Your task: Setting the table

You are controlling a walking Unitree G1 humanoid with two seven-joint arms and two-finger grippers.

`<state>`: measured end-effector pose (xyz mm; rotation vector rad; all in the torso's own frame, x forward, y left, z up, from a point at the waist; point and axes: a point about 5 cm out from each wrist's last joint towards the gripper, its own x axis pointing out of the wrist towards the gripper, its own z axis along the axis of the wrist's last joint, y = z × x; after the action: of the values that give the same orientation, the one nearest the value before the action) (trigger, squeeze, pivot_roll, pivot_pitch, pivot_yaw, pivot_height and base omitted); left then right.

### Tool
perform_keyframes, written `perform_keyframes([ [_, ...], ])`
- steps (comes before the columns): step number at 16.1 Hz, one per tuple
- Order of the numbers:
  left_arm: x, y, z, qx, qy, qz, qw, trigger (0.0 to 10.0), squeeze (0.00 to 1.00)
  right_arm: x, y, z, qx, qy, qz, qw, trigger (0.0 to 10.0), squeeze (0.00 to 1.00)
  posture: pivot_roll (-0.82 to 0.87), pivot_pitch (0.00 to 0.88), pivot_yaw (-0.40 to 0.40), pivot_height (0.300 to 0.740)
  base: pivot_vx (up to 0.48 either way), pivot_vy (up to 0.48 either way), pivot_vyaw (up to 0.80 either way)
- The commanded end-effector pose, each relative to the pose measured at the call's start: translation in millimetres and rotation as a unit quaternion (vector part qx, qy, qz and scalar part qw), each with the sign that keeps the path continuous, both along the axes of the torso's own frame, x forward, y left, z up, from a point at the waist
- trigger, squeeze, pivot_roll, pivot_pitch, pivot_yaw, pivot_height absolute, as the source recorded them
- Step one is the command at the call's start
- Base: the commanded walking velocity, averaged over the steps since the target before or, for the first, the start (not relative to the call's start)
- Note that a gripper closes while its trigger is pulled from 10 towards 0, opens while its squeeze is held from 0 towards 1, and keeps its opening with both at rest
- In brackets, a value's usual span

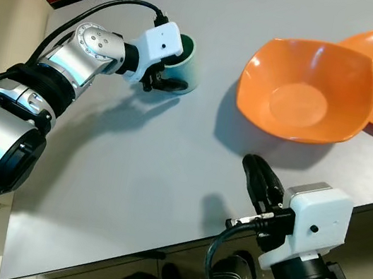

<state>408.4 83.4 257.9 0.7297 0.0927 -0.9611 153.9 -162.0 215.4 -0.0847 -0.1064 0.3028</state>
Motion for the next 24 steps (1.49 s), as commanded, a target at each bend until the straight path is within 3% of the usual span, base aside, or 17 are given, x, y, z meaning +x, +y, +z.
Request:
perform_keyframes([
  [1,1.2,14.9,-3.8,-0.003,0.011,0.016,1.0,10.0,1.0,-4.4,7.4,-0.3,0.013,0.01,0.02,1.0,10.0,0.0,-0.51,0.292,0.4,0.74,0.0,0.0,0.0],
  [6,0.9,17.1,-3.8,-0.002,0.009,0.014,1.0,10.0,1.0,-3.9,11.5,-0.5,0.017,0.016,0.024,0.999,10.0,0.0,-0.5,0.281,0.4,0.74,0.0,0.0,0.0],
  [10,2.2,16.9,6.1,-0.025,0.001,0.019,0.999,10.0,1.0,-4.4,15.6,-2.2,0.019,0.018,0.025,0.999,10.0,0.0,-0.49,0.281,0.4,0.74,0.0,0.0,0.0],
  [17,0.7,17.9,-2.3,-0.017,0.007,0.012,1.0,10.0,1.0,-3.6,20.8,-3.2,0.025,0.025,0.028,0.999,10.0,0.0,-0.47,0.291,0.4,0.74,0.0,0.0,0.0],
  [21,0.0,19.5,-5.7,0.009,-0.001,0.006,1.0,10.0,1.0,-5.2,22.8,-4.9,0.027,0.028,0.026,0.999,10.0,0.0,-0.46,0.304,0.4,0.74,0.0,0.0,0.0],
  [22,-0.1,17.9,-4.1,0.005,-0.003,0.003,1.0,10.0,0.0,-6.8,24.2,-6.5,0.029,0.03,0.026,0.999,10.0,0.0,-0.46,0.309,0.4,0.74,0.0,0.0,0.0],
  [23,-0.1,17.6,-3.7,0.004,-0.001,0.002,1.0,0.0,0.0,-7.1,24.4,-6.8,0.029,0.03,0.026,0.999,10.0,0.0,-0.46,0.309,0.4,0.74,0.0,0.0,0.0],
  [24,0.3,16.7,-1.6,-0.014,0.011,0.007,1.0,0.0,0.0,-7.7,24.4,-7.6,0.029,0.032,0.024,0.999,10.0,0.0,-0.46,0.313,0.4,0.74,0.0,0.0,0.0],
])
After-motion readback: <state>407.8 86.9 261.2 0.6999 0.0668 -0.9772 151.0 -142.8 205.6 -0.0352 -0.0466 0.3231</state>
